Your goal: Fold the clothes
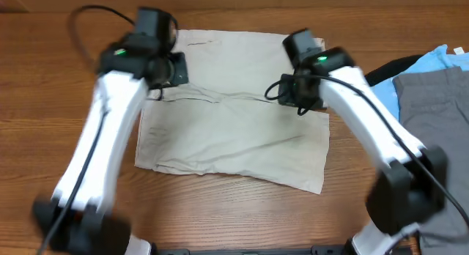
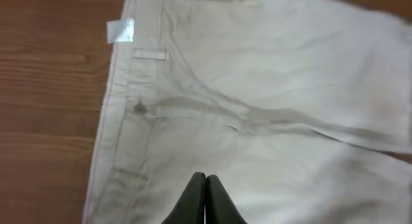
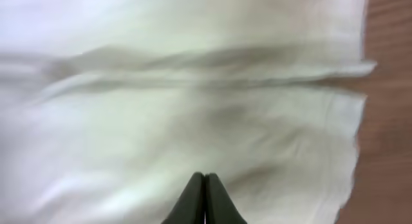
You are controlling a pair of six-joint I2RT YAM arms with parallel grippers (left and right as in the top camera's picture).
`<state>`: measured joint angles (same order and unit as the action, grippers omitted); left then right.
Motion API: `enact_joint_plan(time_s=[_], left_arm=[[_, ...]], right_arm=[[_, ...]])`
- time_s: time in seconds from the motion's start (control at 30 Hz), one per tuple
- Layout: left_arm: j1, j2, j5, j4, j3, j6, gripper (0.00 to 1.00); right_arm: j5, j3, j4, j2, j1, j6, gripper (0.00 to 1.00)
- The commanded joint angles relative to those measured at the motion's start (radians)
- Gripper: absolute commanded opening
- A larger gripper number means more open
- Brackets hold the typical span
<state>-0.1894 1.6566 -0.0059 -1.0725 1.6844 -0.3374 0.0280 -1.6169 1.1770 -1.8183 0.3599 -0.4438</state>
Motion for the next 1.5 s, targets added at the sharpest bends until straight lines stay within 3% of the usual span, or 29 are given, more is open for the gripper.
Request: enact_joint_plan(time_s=[0.0,0.2,0.43,0.6,0.83,1.2,1.47], left_arm=[[-0.001,-0.069,0.087,-0.109,0.005,-0.030,0.04],[-0.003,-0.052,0.232,-0.163,-0.130,-0.029,0.04],[-0.004,-0.011,0.276,-0.054,-0.389,-0.029,0.04],[-0.004,0.013,0.287,0.039,-0.503,-0.029,0.04],[-0.004,0.046,0.285,0.241,-0.638,-0.049,0.04],[-0.003,0.220,0.182,0.249,-0.668,-0.042,0.04],[0.007,0.232,0.095,0.247,-0.668,-0.024,0.04]], right_arm=[[0.316,-0.026,0.097,0.079,0.011,0.002,0.04],[0.374,0.087,0.056,0.074,0.092,-0.003,0.04],[0.390,0.357,-0.208,0.074,0.167,-0.147,0.04],[0.519,0.539,-0.363,0.074,0.181,-0.186,0.04],[0.494,0.727,-0.511,0.074,0.181,-0.269,0.04],[0.440,0.799,-0.456,0.074,0.142,-0.285,0.04],[0.364,0.798,-0.351,0.075,0.064,-0.235,0.04]])
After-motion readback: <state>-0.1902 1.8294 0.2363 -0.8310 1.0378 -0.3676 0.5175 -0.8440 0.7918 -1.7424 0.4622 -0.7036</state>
